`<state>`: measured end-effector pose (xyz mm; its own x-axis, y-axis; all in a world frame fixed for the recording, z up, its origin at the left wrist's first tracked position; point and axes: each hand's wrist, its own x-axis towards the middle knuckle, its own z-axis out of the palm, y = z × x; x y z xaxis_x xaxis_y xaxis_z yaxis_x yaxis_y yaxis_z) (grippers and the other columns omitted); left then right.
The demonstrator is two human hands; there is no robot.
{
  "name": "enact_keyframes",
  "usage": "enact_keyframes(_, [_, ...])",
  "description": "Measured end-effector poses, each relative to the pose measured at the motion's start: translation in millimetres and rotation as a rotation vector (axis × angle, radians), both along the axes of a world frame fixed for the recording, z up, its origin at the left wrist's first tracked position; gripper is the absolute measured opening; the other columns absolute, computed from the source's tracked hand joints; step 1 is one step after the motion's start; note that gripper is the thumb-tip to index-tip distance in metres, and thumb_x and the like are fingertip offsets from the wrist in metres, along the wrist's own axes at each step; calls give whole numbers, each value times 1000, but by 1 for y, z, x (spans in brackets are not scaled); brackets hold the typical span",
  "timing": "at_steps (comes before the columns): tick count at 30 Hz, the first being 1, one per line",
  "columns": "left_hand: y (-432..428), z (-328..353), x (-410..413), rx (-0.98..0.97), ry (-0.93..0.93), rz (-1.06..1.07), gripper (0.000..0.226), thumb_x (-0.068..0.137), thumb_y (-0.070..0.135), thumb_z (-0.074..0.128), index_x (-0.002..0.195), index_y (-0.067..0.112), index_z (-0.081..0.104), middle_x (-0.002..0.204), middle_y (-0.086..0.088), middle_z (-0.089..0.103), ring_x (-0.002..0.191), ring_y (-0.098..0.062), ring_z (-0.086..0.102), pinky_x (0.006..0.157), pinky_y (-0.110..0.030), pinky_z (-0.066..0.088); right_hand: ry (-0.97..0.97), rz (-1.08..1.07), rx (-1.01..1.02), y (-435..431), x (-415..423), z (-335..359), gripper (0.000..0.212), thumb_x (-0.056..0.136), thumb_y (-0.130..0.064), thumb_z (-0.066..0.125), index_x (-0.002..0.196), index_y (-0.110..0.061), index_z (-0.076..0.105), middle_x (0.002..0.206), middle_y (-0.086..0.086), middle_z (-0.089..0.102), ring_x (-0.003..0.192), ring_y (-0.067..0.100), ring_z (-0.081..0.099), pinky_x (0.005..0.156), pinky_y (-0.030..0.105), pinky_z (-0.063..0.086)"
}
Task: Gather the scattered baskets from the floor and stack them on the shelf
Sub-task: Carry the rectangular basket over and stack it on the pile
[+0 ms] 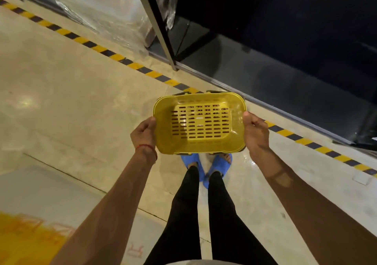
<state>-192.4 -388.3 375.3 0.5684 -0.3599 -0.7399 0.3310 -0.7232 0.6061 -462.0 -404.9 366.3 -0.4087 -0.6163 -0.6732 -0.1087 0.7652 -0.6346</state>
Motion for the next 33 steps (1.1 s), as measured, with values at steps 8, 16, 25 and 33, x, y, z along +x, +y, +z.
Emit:
enact_keyframes(8, [5, -19, -3, 111, -116, -94, 10, 89, 5, 68, 95, 10, 72, 89, -4, 71, 85, -24, 65, 94, -44, 55, 206, 157, -56, 9, -12, -10, 18, 98, -14, 64, 110, -5, 73, 107, 10, 73, 102, 26, 67, 98, 38, 53])
enact_keyframes(16, [29, 36, -21, 28, -366, -550, 31, 94, 15, 60, 124, 12, 61, 125, -7, 63, 113, -27, 61, 95, -40, 51, 318, 618, -112, 34, -32, 51, 27, 100, -31, 46, 107, -22, 71, 108, 1, 70, 102, 20, 62, 90, 37, 54])
enact_keyframes(25, [62, 129, -53, -126, -906, -1353, 37, 93, 29, 55, 127, 14, 57, 114, -10, 62, 102, -31, 59, 78, -40, 52, 693, 965, -351, 76, -57, 127, 23, 98, -28, 55, 107, -15, 72, 102, 5, 69, 93, 25, 58, 73, 39, 54])
enact_keyframes(33, [58, 164, -93, -321, -1065, -1698, 42, 95, 40, 51, 132, 21, 56, 128, -1, 62, 110, -25, 59, 85, -41, 54, 870, 899, -321, 117, -78, 167, 29, 98, -32, 54, 113, -15, 71, 106, 4, 70, 93, 25, 58, 78, 38, 53])
